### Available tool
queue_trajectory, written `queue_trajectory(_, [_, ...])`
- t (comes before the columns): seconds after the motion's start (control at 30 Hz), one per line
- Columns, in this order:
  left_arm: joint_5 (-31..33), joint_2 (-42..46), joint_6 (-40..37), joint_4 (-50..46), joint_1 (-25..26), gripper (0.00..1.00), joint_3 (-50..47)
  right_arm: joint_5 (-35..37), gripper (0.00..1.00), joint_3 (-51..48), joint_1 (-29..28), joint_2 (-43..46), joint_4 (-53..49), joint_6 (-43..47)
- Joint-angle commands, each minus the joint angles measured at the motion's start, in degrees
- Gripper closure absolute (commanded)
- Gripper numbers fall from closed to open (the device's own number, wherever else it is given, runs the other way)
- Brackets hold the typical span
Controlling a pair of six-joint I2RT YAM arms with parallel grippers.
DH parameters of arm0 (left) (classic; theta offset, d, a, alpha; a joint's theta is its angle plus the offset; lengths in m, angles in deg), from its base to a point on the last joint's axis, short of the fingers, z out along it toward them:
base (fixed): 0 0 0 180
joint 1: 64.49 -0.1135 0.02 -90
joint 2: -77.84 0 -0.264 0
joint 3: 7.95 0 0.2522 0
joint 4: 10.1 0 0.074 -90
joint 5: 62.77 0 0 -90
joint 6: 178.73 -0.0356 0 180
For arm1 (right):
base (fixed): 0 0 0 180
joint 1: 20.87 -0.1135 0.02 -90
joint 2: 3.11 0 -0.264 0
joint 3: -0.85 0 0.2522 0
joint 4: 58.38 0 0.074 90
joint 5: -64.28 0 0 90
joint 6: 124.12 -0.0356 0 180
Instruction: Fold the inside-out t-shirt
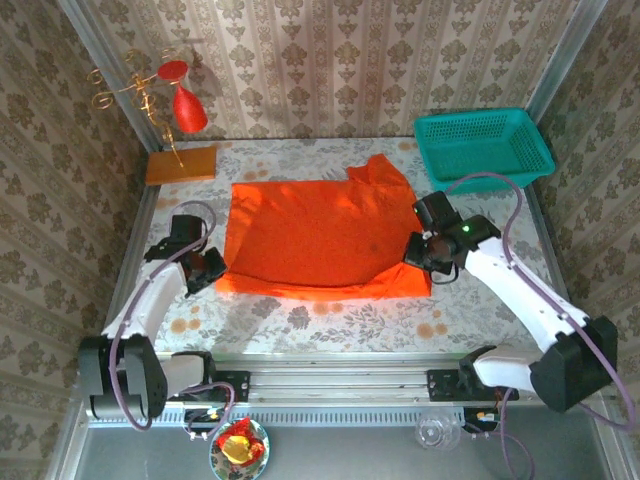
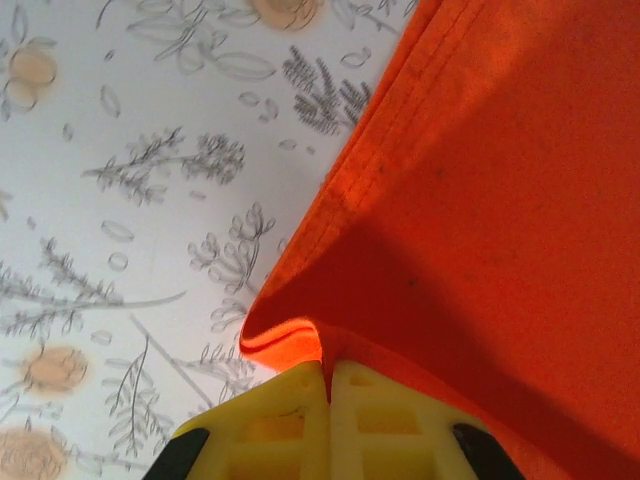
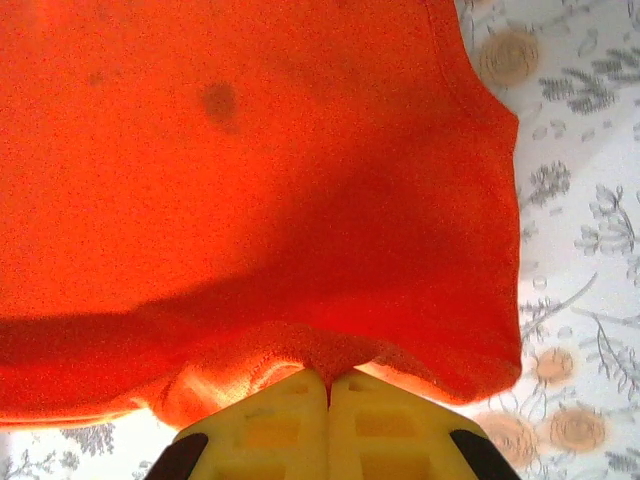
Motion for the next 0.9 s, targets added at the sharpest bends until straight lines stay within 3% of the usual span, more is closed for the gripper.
queue_trajectory(0.0, [-1.0, -3.85, -5.14, 2.06, -0.91, 1.0, 3.37, -1.01, 1.0, 3.22, 1.28, -3.63, 2.42, 5.22])
queue_trajectory(0.27, [-2.67, -14.63, -8.06, 4.19, -1.86, 1.0, 8.95, -1.32, 1.0, 8.23, 4.36, -13.38, 4.82, 8.67])
queue_trajectory(0.47, [-4.68, -21.0, -9.56, 2.74, -1.87, 0.86, 14.41, -1.33, 1.0, 9.74, 5.35, -18.51, 5.59, 9.66])
queue_trajectory(0.7, [-2.4, -19.62, -11.19, 0.69, -1.86, 0.67, 16.65, -0.81, 1.0, 10.74, 5.76, -20.27, 6.16, 9.75])
queue_trajectory(0.87, [-3.37, -16.7, -11.24, -0.09, -1.64, 0.67, 14.75, -0.46, 1.0, 12.35, 6.21, -21.22, 5.85, 10.49])
